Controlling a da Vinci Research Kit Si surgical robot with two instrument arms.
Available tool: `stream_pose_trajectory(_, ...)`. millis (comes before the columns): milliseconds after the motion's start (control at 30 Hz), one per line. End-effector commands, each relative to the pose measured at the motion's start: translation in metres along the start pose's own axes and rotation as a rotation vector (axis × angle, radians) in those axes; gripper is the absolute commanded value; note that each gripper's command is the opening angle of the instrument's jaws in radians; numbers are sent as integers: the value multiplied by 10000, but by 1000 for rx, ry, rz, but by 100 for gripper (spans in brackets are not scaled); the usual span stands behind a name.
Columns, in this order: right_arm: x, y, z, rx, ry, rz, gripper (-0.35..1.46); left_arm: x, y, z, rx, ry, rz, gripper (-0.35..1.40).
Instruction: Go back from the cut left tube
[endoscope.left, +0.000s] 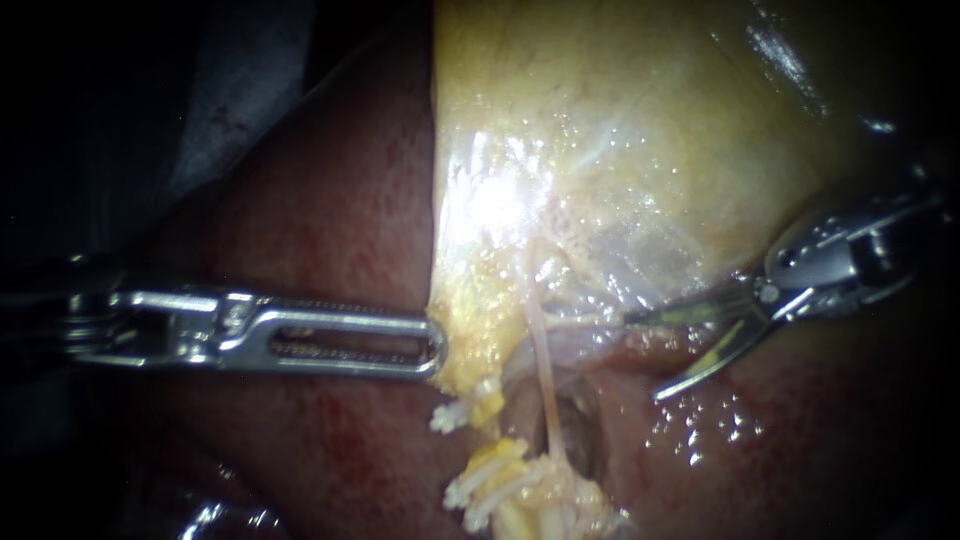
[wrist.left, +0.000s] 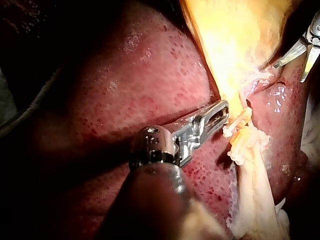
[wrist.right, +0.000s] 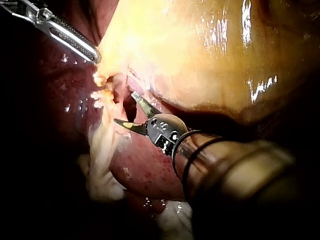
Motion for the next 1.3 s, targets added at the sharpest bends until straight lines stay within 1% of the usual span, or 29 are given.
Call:
stream_pose_trajectory(33, 1, 1, -5, -5, 1, -2, 71, 0, 0, 0, 0, 0, 0, -35)
stream_pose_trajectory(233, -1, 2, -26, -28, 8, 0, 73, 0, 0, 1, -1, 0, 0, -35)
stream_pose_trajectory(433, -1, 3, -35, -38, 11, -3, 74, 0, 0, 1, -1, -1, 0, -35)
stream_pose_trajectory(967, 0, 3, -38, -37, 14, -1, 74, 0, 0, 4, -2, -2, 0, -35)
stream_pose_trajectory(1100, 0, 3, -39, -37, 14, -1, 74, 0, 1, 9, -5, -4, 0, -35)
stream_pose_trajectory(1300, 0, 3, -39, -37, 14, -1, 74, 5, 4, 27, -4, 0, 5, -35)
